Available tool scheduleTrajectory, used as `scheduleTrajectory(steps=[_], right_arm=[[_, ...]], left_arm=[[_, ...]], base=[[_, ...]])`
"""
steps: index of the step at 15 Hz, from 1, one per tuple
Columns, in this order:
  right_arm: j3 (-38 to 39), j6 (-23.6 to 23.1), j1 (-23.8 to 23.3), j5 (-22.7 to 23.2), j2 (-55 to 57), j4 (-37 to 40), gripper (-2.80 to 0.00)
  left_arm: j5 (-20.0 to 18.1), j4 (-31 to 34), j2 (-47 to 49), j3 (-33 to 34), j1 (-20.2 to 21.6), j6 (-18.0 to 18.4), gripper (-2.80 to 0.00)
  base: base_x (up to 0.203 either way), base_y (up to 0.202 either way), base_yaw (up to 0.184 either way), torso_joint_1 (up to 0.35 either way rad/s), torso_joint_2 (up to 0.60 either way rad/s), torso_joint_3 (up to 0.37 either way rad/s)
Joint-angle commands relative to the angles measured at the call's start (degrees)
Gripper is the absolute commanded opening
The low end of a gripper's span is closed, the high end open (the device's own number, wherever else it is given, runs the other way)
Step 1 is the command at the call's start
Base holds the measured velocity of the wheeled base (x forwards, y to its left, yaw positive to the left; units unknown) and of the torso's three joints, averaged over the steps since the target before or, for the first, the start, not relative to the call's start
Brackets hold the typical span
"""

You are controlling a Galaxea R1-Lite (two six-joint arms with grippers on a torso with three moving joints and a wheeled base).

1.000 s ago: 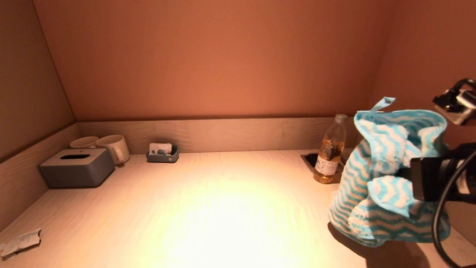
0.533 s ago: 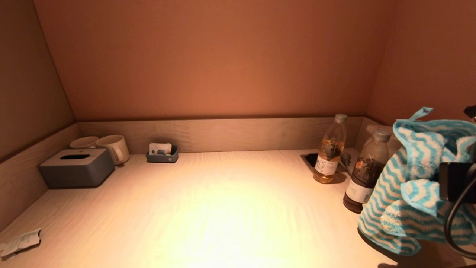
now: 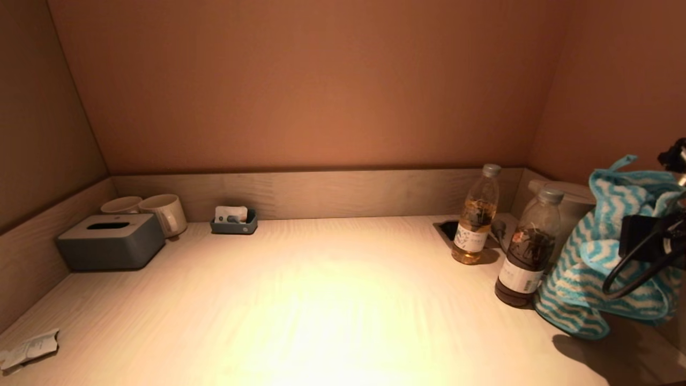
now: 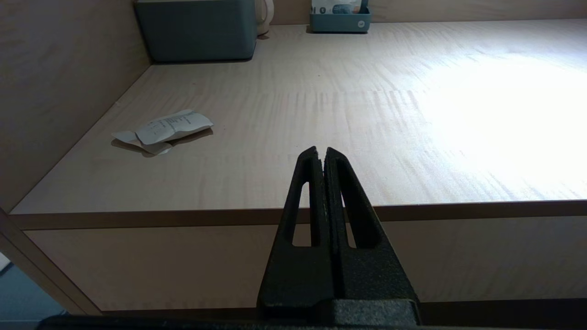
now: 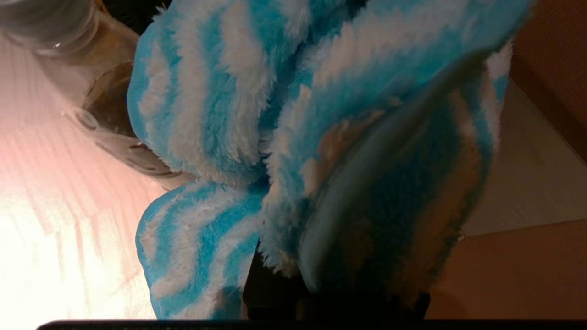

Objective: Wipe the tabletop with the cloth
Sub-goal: Place the tablecloth

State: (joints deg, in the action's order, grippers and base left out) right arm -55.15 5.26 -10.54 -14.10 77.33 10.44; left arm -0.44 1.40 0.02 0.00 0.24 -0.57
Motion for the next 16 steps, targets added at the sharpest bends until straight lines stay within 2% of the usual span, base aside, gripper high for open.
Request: scheduleTrajectory(steps=[1, 9, 16], right_arm=[[0.0, 0.1, -1.1, 0.0, 3.3, -4.6, -2.80], [0.1, 0.1, -6.5, 0.8, 12.3, -9.9, -2.80], [0.8, 0.1, -7.0, 1.9, 12.8, -10.2, -2.80]], left_arm=[[0.0, 0.0, 0.0, 0.0, 0.0, 0.0, -2.80], [0.0, 0.0, 0.0, 0.0, 0.0, -0.1, -2.80], [0.0, 0.0, 0.0, 0.0, 0.0, 0.0, -2.80]], base=[[0.000, 0.000, 0.000, 0.000, 0.00, 0.000], [0.000, 0.000, 0.000, 0.000, 0.00, 0.000], [0.000, 0.000, 0.000, 0.000, 0.00, 0.000]])
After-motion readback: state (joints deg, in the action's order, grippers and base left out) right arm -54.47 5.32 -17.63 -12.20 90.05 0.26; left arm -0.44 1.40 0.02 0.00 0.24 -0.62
